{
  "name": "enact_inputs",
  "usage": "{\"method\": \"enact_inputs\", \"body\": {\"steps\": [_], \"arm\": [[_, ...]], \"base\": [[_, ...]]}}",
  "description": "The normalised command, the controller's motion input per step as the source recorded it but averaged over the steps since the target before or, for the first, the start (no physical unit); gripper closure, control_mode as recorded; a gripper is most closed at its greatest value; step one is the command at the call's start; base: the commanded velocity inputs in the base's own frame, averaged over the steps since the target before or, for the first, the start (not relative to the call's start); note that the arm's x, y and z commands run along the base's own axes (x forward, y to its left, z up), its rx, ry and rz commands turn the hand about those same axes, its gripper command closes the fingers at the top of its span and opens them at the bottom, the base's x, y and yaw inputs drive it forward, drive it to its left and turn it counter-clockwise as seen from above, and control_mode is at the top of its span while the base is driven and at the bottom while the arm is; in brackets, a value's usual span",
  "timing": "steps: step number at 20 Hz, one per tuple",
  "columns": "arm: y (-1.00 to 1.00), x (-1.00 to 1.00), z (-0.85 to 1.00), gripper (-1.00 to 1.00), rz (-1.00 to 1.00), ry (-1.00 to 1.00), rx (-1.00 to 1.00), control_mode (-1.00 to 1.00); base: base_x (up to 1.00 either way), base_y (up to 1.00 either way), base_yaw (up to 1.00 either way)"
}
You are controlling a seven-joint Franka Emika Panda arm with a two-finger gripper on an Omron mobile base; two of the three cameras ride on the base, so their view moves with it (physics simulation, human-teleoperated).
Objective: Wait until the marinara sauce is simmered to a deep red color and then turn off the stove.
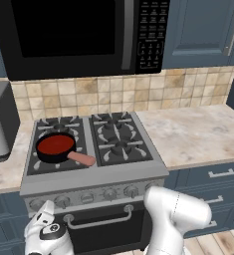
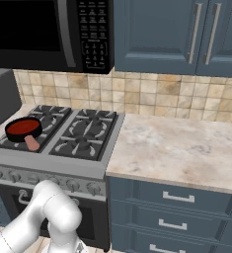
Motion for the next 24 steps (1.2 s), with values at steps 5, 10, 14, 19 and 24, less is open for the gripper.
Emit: {"method": "enact_inputs", "body": {"steps": [5, 10, 14, 19, 24], "arm": [[0.00, 0.09, 0.00, -1.00, 0.00, 0.00, 0.00, -1.00], [0.00, 0.14, 0.00, -1.00, 0.00, 0.00, 0.00, -1.00], [0.00, 0.18, 0.00, -1.00, 0.00, 0.00, 0.00, -1.00], [0.00, 0.18, 0.00, -1.00, 0.00, 0.00, 0.00, -1.00], [0.00, 0.14, 0.00, -1.00, 0.00, 0.00, 0.00, -1.00]], "base": [[0.00, 0.00, 0.00], [0.00, 0.00, 0.00], [0.00, 0.00, 0.00], [0.00, 0.00, 0.00], [0.00, 0.00, 0.00]]}}
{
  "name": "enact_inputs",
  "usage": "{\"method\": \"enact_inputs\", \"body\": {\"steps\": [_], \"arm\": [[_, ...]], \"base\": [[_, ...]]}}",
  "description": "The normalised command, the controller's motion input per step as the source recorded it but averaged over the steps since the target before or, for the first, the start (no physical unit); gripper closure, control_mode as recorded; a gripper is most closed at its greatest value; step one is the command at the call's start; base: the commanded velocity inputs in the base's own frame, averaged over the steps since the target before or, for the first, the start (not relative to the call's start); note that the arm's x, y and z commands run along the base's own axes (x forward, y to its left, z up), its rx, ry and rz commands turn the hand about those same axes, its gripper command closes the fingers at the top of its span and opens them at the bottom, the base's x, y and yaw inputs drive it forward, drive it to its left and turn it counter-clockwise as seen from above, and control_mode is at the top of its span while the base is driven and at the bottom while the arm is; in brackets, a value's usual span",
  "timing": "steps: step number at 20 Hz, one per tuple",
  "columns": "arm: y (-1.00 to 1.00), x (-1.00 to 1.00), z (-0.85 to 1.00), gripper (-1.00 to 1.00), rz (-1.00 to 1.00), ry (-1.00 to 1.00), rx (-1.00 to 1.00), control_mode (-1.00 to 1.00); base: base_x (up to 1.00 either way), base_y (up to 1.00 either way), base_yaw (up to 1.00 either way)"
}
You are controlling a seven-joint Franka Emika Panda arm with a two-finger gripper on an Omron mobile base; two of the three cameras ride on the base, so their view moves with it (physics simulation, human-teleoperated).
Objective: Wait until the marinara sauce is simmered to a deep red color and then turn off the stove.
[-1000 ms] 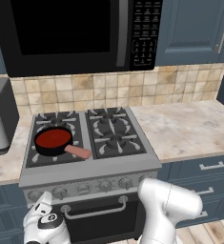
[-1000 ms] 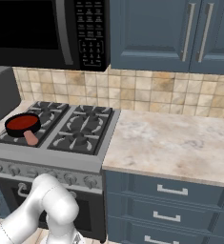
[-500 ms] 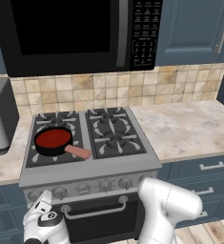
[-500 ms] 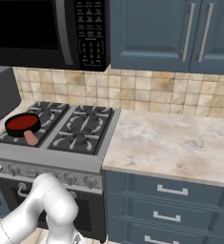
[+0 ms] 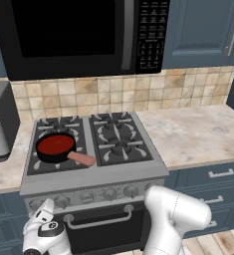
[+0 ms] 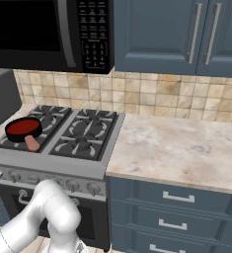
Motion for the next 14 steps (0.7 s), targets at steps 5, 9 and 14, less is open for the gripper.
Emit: {"method": "enact_inputs", "body": {"steps": [5, 9, 14], "arm": [[0.00, 0.04, 0.00, -1.00, 0.00, 0.00, 0.00, -1.00], [0.00, 0.00, 0.00, -1.00, 0.00, 0.00, 0.00, -1.00], [0.00, 0.02, 0.00, -1.00, 0.00, 0.00, 0.00, -1.00]], "base": [[0.00, 0.00, 0.00], [0.00, 0.00, 0.00], [0.00, 0.00, 0.00]]}}
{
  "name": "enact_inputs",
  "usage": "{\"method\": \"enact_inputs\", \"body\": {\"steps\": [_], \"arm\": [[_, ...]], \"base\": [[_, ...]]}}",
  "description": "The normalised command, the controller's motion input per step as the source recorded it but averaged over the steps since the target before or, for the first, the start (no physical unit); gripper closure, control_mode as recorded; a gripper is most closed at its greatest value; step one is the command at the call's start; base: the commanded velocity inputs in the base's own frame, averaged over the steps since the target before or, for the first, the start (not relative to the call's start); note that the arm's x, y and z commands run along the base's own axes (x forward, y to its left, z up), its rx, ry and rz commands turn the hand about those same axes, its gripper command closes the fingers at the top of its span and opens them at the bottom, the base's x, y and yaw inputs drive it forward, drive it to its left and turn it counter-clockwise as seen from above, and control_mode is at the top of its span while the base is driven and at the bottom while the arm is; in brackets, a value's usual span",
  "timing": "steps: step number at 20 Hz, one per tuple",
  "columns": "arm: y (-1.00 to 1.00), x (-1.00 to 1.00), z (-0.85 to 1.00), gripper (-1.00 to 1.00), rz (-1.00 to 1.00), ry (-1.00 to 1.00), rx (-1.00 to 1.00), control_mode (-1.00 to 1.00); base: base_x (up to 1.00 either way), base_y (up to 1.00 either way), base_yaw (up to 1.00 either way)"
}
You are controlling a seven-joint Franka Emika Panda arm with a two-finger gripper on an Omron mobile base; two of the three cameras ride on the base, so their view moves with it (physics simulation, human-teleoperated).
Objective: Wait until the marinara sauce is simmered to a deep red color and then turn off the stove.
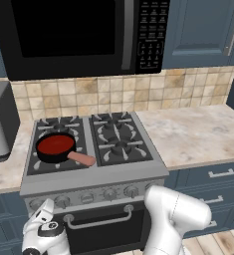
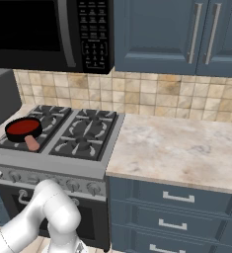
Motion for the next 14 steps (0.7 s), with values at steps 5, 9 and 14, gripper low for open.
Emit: {"method": "enact_inputs", "body": {"steps": [5, 9, 14], "arm": [[0.00, 0.10, 0.00, -1.00, 0.00, 0.00, 0.00, -1.00], [0.00, 0.10, 0.00, -1.00, 0.00, -0.01, 0.00, -1.00], [0.00, 0.09, 0.00, -1.00, 0.00, -0.03, 0.00, -1.00]], "base": [[0.00, 0.00, 0.00], [0.00, 0.00, 0.00], [0.00, 0.00, 0.00]]}}
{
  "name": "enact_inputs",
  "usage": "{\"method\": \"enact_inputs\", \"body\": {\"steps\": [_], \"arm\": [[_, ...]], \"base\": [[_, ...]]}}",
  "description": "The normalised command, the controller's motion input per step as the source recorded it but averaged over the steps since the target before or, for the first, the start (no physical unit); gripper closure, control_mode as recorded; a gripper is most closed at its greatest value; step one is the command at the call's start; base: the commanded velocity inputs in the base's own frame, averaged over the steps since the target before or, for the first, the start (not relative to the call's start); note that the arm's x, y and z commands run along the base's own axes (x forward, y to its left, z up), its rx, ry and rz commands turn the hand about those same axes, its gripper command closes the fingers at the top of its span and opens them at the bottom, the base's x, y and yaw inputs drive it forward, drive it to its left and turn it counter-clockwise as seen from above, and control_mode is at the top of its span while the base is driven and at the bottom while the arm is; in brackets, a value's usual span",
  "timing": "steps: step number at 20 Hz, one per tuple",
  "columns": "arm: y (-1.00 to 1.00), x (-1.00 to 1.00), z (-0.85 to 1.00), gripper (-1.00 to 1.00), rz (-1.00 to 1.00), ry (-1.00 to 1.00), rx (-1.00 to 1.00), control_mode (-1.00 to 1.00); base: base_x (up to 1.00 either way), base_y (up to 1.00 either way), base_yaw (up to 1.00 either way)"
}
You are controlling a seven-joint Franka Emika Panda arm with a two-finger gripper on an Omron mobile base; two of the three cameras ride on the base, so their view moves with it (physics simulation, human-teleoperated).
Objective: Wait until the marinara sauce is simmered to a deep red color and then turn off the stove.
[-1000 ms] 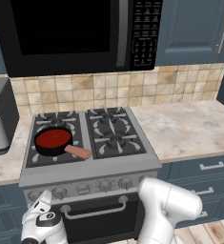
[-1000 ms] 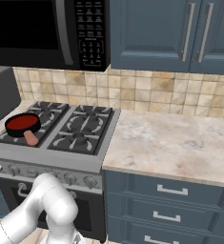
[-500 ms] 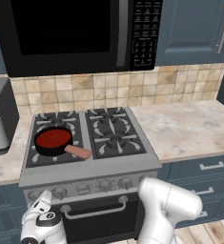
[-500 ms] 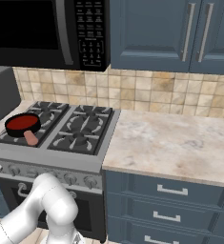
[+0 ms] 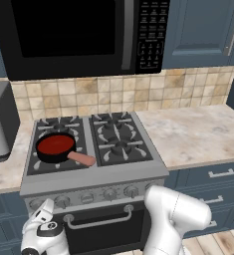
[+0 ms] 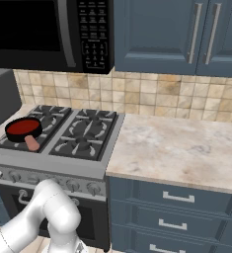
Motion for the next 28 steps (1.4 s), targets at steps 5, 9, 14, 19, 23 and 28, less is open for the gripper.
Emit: {"method": "enact_inputs", "body": {"steps": [5, 9, 14, 19, 23, 28], "arm": [[0.00, 0.04, -0.03, -1.00, 0.00, -0.04, -0.01, -1.00], [0.00, 0.00, 0.00, -1.00, 0.00, -0.01, 0.00, -1.00], [0.00, 0.00, 0.00, -1.00, 0.00, 0.00, 0.00, -1.00], [0.00, 0.00, 0.00, -1.00, 0.00, 0.00, 0.00, -1.00], [0.00, 0.00, 0.00, 1.00, 0.00, 0.00, 0.00, -1.00], [0.00, 0.00, 0.00, 1.00, 0.00, 0.00, 0.00, -1.00]], "base": [[0.00, 0.00, 0.00], [0.00, 0.00, 0.00], [0.00, 0.00, 0.00], [0.00, 0.00, 0.00], [0.00, 0.00, 0.00], [0.00, 0.00, 0.00]]}}
